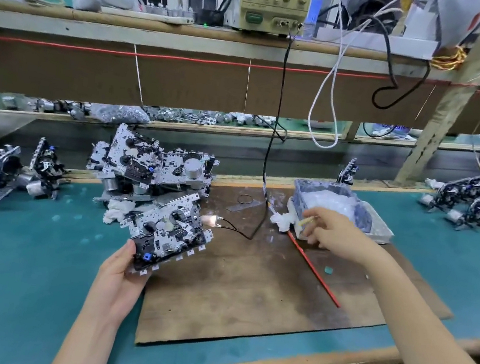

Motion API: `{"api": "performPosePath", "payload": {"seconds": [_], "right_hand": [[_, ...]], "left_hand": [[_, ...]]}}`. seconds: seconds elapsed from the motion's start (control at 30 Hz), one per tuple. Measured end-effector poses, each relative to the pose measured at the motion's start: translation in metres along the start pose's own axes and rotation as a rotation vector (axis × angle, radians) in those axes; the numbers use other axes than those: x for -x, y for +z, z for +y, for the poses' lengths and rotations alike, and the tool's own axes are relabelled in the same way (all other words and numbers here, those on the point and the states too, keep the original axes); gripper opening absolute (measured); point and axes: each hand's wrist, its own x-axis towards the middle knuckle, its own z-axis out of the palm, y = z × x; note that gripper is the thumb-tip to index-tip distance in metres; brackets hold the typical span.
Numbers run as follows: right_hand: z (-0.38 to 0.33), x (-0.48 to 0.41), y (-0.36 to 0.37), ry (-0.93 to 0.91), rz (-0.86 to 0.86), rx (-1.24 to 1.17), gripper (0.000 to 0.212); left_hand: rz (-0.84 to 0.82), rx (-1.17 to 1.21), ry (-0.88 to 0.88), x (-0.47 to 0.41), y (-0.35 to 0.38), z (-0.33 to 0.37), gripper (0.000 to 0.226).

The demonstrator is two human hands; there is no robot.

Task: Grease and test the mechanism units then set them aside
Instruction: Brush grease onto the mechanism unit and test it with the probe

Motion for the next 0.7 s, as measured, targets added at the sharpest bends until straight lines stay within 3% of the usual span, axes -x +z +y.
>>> {"api": "performPosePath", "payload": {"seconds": [0.13,0.2,0.27,0.37,0.43,0.53,0.7], "right_hand": [[0.007,-0.013,0.004,-0.092,0.247,0.349,0.020],[0.002,-0.014,0.005,-0.112,0.305,0.430,0.025],[-0.006,-0.012,0.006,-0.211,0.379,0.388,0.027],[-0.032,0.006,0.013,-0.522,0.475,0.050,0.024],[-0.056,0.021,0.021,-0.690,0.424,-0.164,0.025],[-0.084,0.040,0.035,-0.781,0.254,-0.378,0.020],[-0.099,0.044,0.064,-0.817,0.095,-0.418,0.015]], "left_hand": [[0.018,-0.026,-0.002,0.002,0.001,0.000,0.053],[0.029,-0.035,-0.004,0.002,0.001,0.000,0.052],[0.040,-0.038,-0.005,0.002,0.001,0.001,0.051],[0.043,-0.040,-0.005,0.004,0.002,0.002,0.051],[0.050,-0.046,0.001,0.005,0.003,0.003,0.052],[0.073,-0.049,-0.001,0.006,0.002,0.004,0.051],[0.085,-0.050,-0.014,0.007,0.000,0.007,0.047]]}}
